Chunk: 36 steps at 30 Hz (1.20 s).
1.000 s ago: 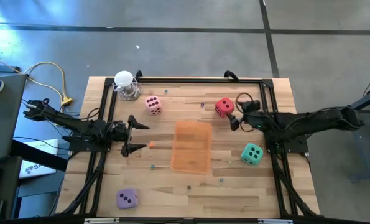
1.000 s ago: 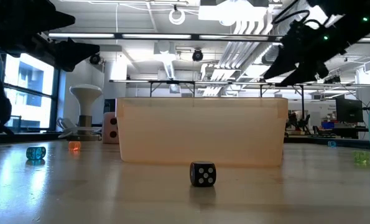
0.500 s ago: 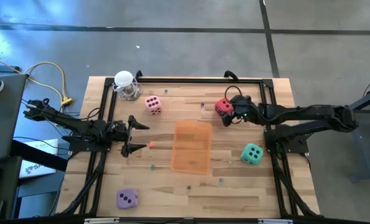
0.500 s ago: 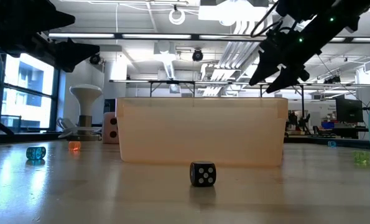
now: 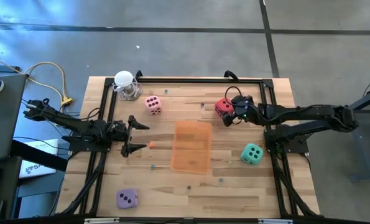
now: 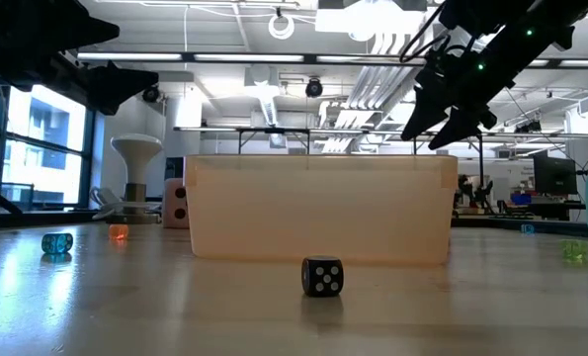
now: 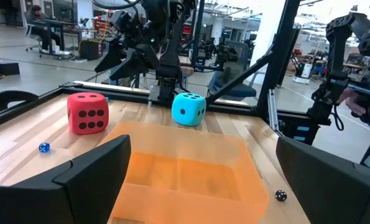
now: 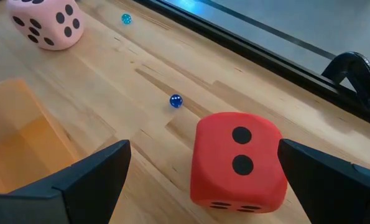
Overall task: Pick & Place Dice
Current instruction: Put the large red die into the orange bin
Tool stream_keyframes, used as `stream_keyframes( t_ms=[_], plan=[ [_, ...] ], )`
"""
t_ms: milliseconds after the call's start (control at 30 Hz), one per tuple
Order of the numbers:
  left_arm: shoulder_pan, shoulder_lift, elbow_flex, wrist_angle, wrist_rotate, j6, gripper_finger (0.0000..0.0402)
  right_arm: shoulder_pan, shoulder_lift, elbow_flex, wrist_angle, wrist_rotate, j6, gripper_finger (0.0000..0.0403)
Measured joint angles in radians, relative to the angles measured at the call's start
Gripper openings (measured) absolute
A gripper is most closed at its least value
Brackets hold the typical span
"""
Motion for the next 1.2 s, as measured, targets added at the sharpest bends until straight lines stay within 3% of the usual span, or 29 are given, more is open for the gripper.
stream_keyframes(
  t_ms=[267, 500, 700, 867, 1200],
  plan=[
    [0.0, 0.0, 0.0, 0.0, 0.0, 0.0, 0.0391, 0.0, 0.0, 0.0, 0.001, 0.074, 0.025, 0.04],
    [0.0, 0.0, 0.0, 0.0, 0.0, 0.0, 0.0391, -0.002, 0.012, 0.0, 0.041, 0.077, 0.057, 0.04],
    [0.0, 0.0, 0.0, 0.0, 0.0, 0.0, 0.0391, -0.063, 0.057, -0.002, 0.031, 0.037, 0.061, 0.04],
    [0.0, 0.0, 0.0, 0.0, 0.0, 0.0, 0.0391, -0.135, 0.117, -0.001, 0.047, -0.062, 0.061, 0.04],
    [0.0, 0.0, 0.0, 0.0, -0.001, 0.002, 0.0391, -0.19, 0.157, -0.001, 0.075, -0.099, 0.015, 0.04]
  ],
)
